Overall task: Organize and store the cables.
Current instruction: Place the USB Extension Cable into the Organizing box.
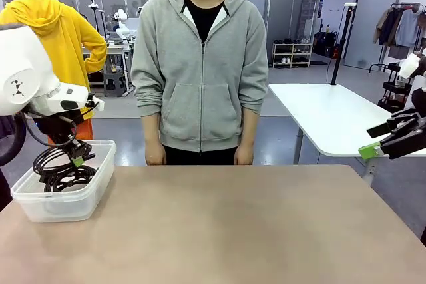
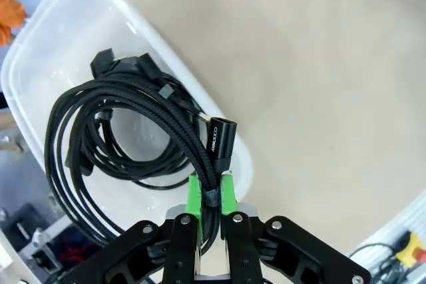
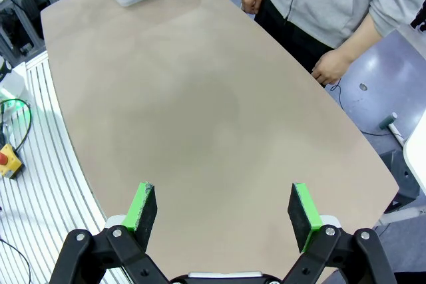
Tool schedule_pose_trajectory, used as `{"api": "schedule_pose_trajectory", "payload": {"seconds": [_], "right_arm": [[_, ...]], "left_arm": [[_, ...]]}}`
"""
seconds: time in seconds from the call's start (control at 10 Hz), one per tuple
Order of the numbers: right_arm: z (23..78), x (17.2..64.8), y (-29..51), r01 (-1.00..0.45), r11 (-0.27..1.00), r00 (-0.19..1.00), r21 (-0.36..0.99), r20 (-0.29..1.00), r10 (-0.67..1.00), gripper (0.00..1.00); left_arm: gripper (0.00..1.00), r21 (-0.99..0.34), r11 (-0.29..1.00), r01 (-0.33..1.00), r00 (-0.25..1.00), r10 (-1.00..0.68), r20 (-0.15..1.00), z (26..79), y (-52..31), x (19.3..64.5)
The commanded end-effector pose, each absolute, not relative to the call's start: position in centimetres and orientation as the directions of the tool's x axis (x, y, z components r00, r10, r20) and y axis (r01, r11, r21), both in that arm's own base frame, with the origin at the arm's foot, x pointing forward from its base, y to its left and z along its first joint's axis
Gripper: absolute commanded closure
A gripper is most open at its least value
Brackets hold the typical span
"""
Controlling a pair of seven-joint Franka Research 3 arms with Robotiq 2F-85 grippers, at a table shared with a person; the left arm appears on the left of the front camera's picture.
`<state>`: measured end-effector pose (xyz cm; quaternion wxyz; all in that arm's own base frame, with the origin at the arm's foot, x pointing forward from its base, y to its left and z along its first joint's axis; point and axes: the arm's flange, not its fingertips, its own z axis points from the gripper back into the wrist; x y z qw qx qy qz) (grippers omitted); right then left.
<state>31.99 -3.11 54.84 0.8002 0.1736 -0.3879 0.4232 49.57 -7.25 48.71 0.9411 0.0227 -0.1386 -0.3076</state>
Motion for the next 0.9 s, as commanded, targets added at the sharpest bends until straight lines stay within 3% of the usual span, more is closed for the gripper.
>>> {"api": "schedule_pose_trajectory", "payload": {"seconds": [0.0, 0.4, 0.6, 0.7, 0.8], "right_arm": [[54.7, 32.0, -3.0, -0.806, 0.590, 0.353, -0.044, 0.764, 0.540, 0.00], [54.7, 32.0, -3.0, -0.806, 0.590, 0.353, -0.044, 0.764, 0.540, 0.00], [54.7, 32.0, -3.0, -0.806, 0.590, 0.353, -0.044, 0.764, 0.540, 0.00], [54.7, 32.0, -3.0, -0.806, 0.590, 0.353, -0.044, 0.764, 0.540, 0.00], [54.7, 32.0, -3.0, -0.806, 0.590, 0.353, -0.044, 0.764, 0.540, 0.00]], "left_arm": [[1.00, 0.068, 0.851, 0.520, 0.803, -0.515, 0.301, 48.0, -7.1, 52.1], [1.00, 0.078, 0.924, 0.374, 0.911, -0.382, 0.158, 44.3, -5.9, 56.0], [1.00, 0.039, 0.930, 0.366, 0.916, -0.367, 0.163, 42.5, -5.3, 57.2], [0.54, 0.028, 0.932, 0.361, 0.918, -0.361, 0.167, 42.2, -5.0, 57.1], [0.56, 0.030, 0.932, 0.361, 0.917, -0.360, 0.169, 42.3, -5.1, 56.9]]}}
